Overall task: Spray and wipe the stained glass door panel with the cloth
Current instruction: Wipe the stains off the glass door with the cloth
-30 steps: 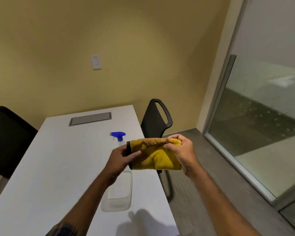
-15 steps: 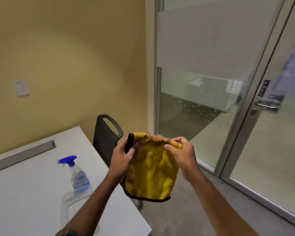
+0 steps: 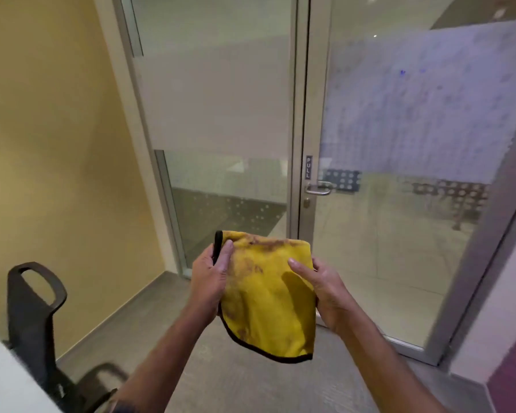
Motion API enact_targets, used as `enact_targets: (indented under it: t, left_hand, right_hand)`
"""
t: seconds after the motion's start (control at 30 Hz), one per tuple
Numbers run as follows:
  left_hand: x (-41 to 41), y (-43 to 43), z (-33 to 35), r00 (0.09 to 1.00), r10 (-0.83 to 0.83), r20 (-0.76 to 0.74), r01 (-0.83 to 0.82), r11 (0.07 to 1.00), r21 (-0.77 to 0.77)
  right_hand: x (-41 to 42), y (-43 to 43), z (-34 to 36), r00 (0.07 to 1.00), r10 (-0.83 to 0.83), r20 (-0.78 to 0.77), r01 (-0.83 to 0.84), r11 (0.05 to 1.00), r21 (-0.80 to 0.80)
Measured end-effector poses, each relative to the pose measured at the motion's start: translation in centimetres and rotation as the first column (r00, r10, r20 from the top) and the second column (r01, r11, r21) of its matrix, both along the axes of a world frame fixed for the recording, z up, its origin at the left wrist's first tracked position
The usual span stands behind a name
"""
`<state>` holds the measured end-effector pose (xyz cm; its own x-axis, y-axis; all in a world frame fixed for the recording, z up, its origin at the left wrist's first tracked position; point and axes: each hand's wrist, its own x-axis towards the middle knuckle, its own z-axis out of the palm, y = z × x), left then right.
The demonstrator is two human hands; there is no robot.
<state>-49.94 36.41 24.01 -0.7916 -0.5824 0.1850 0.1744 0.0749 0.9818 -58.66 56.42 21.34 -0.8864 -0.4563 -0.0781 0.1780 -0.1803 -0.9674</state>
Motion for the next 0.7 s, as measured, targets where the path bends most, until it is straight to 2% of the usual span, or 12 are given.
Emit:
enact_targets:
  t: [0.07,0.13,0.27,0.4,0.53,0.7]
  left_hand:
    - [-3.0,3.0,0.6,1.0,-0.003,0.018,0.002,0.998,0.068]
    - [-6.0,5.8,0.9,0.999,-0.043,0.033,0.038,0.992,0.124]
    - [-10.8,10.1,1.3,0.986,-0.16,0.049,0.142,0.955,0.262]
    - [-14.6,13.2,2.0,0.922,-0.388,-0.004,0.356,0.843,0.404]
    - [-18.6,14.9,1.4,0.77,-0.638,0.008,0.611,0.741,0.278]
    - [-24.9,15.9,-0.1,0.675,-0.736,0.041,0.722,0.672,0.165]
  right_hand:
    - [-2.0,3.7,-0.6,0.997,0.082,-0.013,-0.081,0.995,0.063]
    - [-4.0,6.9,-0.9,0.995,0.097,-0.033,-0.095,0.993,0.067]
    - [-7.7,11.6,0.1,0.995,-0.056,-0.08,0.056,0.998,0.007]
    - [-11.5,14.9,1.1,0.972,-0.194,-0.136,0.191,0.981,-0.032]
    - [-15.8,17.3,1.5,0.93,-0.314,-0.192,0.311,0.949,-0.046]
    - [-21.1,19.3,2.1,0.88,-0.397,-0.259,0.404,0.914,-0.028]
